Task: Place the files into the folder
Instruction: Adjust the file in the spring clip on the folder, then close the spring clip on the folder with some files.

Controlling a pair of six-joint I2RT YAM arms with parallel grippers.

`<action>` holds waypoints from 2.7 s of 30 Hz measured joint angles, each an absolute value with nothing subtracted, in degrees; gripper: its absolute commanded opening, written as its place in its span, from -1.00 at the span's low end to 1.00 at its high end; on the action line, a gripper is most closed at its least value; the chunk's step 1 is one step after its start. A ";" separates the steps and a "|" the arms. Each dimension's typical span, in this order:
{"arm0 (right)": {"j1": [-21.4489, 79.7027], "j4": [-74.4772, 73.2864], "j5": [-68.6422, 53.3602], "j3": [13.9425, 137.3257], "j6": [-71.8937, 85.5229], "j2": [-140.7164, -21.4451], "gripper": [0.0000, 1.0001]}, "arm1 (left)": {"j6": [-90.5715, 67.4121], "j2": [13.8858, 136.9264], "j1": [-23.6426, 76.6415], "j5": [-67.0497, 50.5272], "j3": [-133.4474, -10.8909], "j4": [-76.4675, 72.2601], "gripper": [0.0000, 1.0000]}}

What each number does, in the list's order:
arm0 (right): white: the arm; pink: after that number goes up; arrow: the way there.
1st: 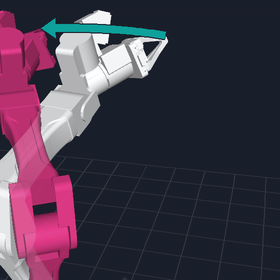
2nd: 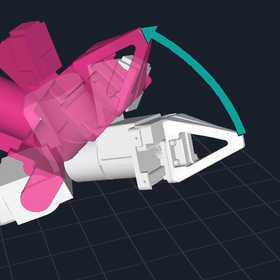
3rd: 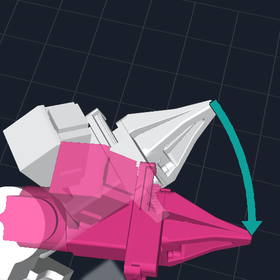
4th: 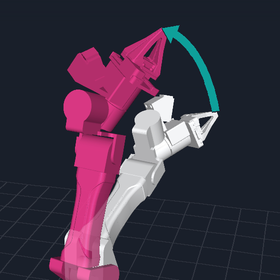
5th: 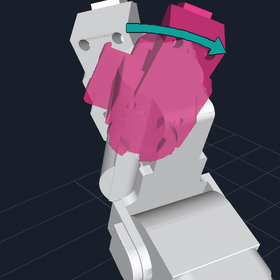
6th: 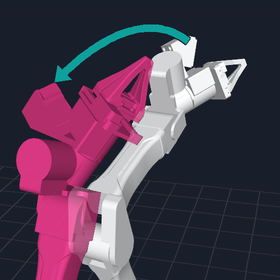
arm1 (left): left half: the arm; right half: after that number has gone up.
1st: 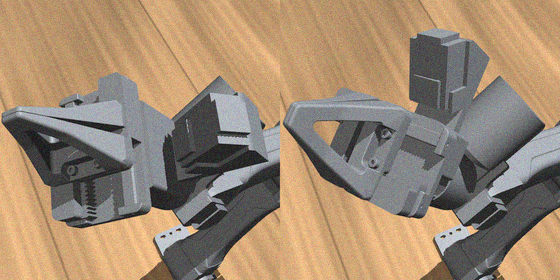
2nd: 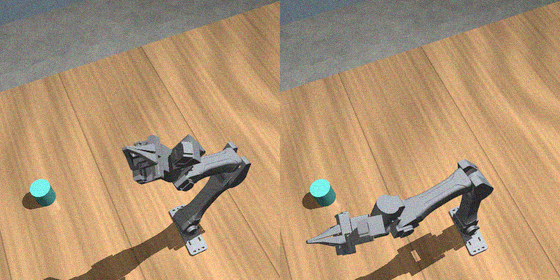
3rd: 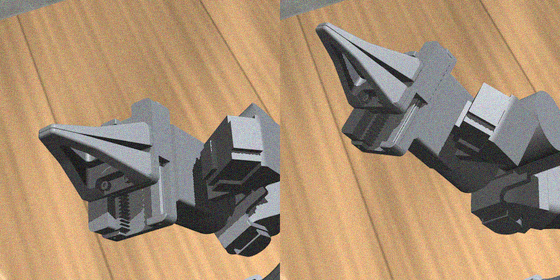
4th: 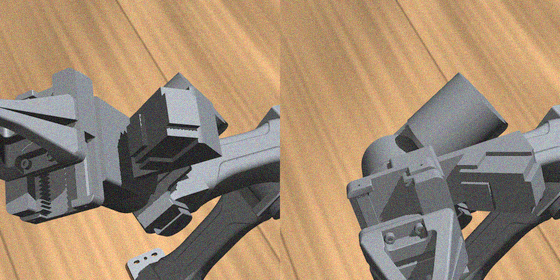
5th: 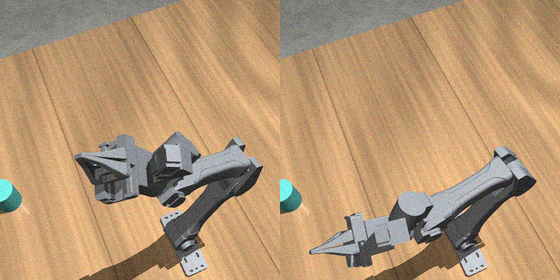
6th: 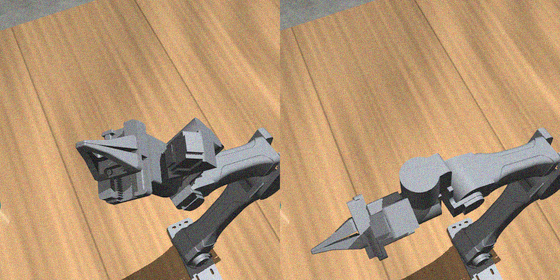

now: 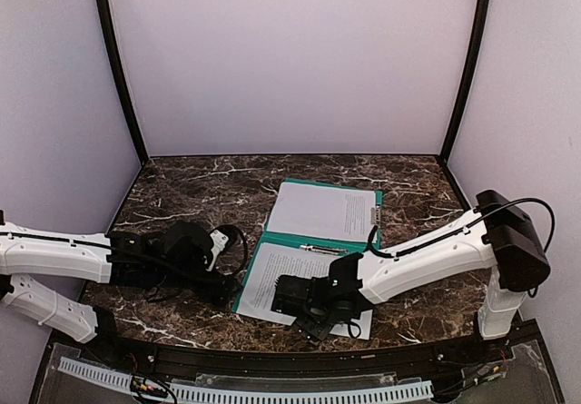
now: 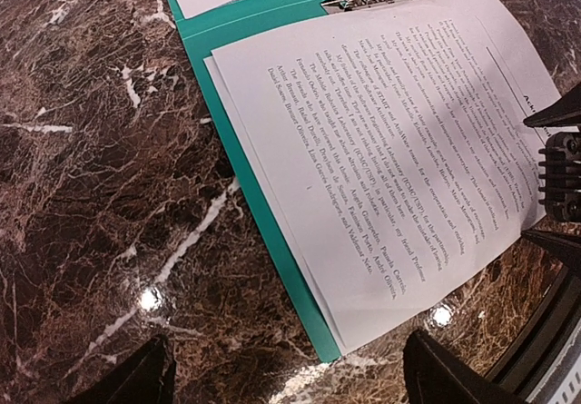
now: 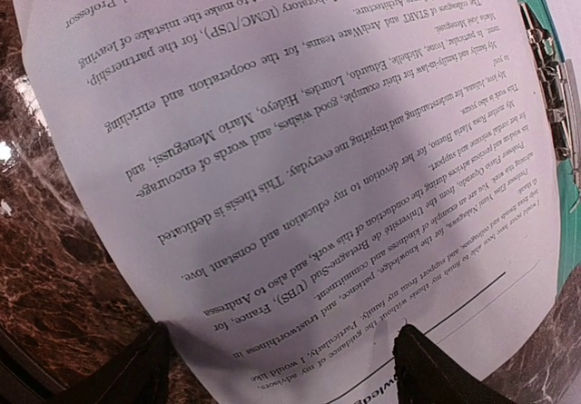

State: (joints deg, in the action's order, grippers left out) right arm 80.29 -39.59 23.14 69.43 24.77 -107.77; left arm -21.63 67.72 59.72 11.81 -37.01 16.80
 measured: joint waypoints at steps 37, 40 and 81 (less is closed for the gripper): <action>42.26 -15.11 -1.78 55.94 32.91 -92.51 0.71 | -20.78 92.73 58.96 -19.55 -48.84 -3.25 0.93; 41.15 -12.91 -4.99 54.13 33.69 -93.62 0.71 | -20.82 93.38 58.96 -20.51 -48.84 -3.84 0.93; 38.59 -2.66 -15.66 51.29 38.33 -98.02 0.68 | -20.53 93.91 58.96 -19.81 -48.84 -4.62 0.92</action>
